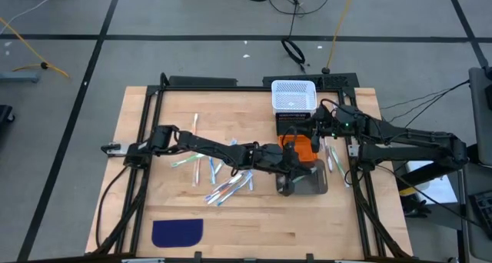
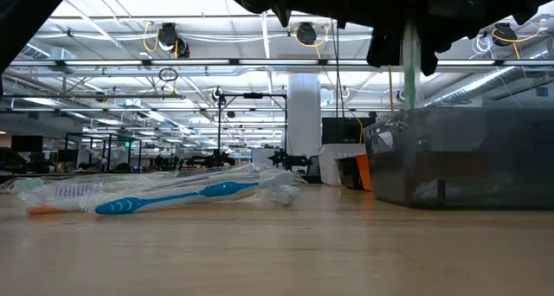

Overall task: Pick & Place Toothbrushes
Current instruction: Put the green toothbrush into the gray bin, then put the purple toothbrush into the orange bin

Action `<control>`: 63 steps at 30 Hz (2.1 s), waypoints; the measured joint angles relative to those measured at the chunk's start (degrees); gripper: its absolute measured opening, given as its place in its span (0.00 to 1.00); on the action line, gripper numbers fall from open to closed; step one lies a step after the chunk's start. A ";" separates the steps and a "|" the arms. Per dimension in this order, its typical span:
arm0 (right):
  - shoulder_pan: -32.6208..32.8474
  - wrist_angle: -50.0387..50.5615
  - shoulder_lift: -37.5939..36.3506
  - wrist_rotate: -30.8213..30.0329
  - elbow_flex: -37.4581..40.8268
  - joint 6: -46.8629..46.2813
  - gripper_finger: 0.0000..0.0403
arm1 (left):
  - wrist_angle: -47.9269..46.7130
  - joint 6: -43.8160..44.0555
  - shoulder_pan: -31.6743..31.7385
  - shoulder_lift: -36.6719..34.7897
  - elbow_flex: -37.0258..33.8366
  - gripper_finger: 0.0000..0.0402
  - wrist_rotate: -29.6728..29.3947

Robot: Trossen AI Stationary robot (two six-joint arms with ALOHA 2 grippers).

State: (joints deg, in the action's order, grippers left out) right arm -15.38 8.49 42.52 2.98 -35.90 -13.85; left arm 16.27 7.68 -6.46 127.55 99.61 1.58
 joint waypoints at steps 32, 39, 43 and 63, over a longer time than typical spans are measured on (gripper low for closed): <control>-1.99 18.80 0.00 -9.33 -0.02 -10.97 0.26 | -2.44 -1.55 0.76 -0.17 -0.04 0.43 -0.09; -8.64 26.80 0.12 -10.56 -0.04 -12.72 0.26 | -10.50 -4.60 0.76 -4.08 -0.02 0.42 -0.04; -12.64 31.94 0.82 -10.38 -0.04 -12.72 0.26 | -17.36 -6.49 0.74 -6.49 -0.04 0.42 -0.09; -18.10 42.82 13.50 -9.18 -0.04 -13.70 0.26 | -27.78 -9.31 0.76 -10.03 -0.09 0.42 -2.75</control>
State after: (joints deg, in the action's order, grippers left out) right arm -33.47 51.31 56.02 -6.20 -35.94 -27.55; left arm -11.51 -1.63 -5.69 117.51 99.53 -1.17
